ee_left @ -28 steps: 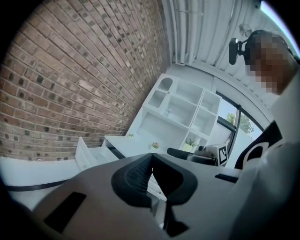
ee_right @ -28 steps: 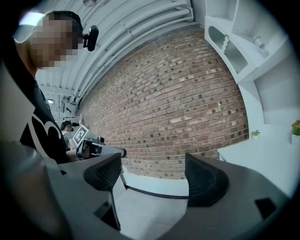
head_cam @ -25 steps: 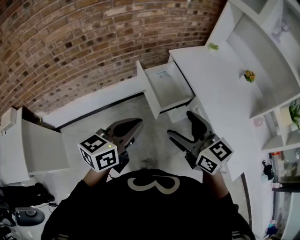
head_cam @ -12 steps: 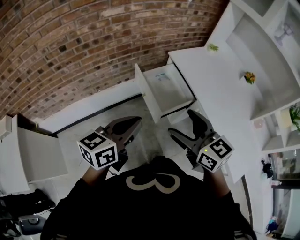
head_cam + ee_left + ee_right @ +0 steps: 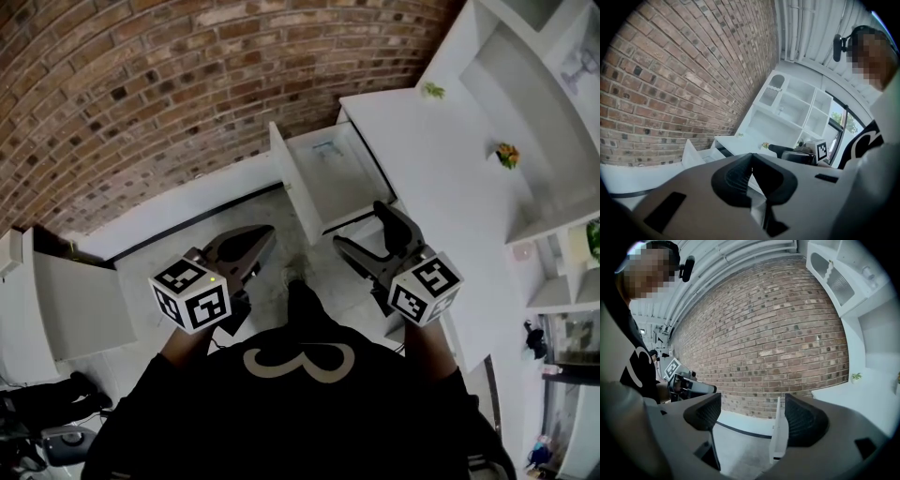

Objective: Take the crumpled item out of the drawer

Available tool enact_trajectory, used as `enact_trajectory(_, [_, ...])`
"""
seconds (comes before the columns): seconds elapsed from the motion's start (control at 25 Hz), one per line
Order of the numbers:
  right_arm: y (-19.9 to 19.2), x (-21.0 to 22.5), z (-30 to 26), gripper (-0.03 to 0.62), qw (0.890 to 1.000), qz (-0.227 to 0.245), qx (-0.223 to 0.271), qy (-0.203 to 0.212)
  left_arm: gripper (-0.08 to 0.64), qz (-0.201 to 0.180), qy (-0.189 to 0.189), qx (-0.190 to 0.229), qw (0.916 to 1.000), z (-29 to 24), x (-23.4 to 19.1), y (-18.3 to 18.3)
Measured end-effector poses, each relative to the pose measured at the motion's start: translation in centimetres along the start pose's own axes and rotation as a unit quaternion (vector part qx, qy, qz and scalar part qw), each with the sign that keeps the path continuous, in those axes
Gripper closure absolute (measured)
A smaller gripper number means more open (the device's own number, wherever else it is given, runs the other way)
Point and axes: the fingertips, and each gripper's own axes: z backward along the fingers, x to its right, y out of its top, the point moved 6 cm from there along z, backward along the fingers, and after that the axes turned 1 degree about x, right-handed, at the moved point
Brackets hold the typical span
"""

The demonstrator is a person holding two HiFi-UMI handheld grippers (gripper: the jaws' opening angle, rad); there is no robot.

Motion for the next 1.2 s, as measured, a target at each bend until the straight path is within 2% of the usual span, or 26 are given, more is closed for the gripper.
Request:
enact_trajectory(0.2, [-0.6, 3.2, -2.9, 0.183, 1.0, 0.005, -0.02, 0.002, 0.557, 0.009, 0.018, -0.006, 0.9998, -1.8, -2.1, 0.4])
enact_trajectory(0.32, [-1.1, 5.3, -5.1, 0.184, 0.999, 0.021, -0.044, 0.0, 0.557, 0.021, 0.028, -0.008, 0.9993, -3.4, -3.6, 0.7])
enact_trajectory(0.52, [-2.8, 9.3, -9.1, 0.193, 0.997, 0.018, -0.076, 0.002, 0.557, 0.045, 0.042, -0.018, 0.9979, -6.4, -6.5, 1.0])
enact_trajectory(0.8, [-6.4, 14.9, -14.9, 0.199, 0.99, 0.025, -0.136, 0.007, 0.557, 0.069, 0.059, -0.027, 0.9955, -9.8, -10.9, 1.7])
enact_trajectory(1.04, [-10.4, 18.5, -19.1, 0.207, 0.983, 0.009, -0.183, 0.01, 0.557, 0.109, 0.081, -0.04, 0.99, -12.0, -14.1, 1.2])
enact_trajectory(1.2, [-12.8, 20.8, -21.2, 0.213, 0.977, 0.003, -0.215, 0.004, 0.557, 0.119, 0.101, -0.047, 0.9867, -13.1, -16.1, 1.2])
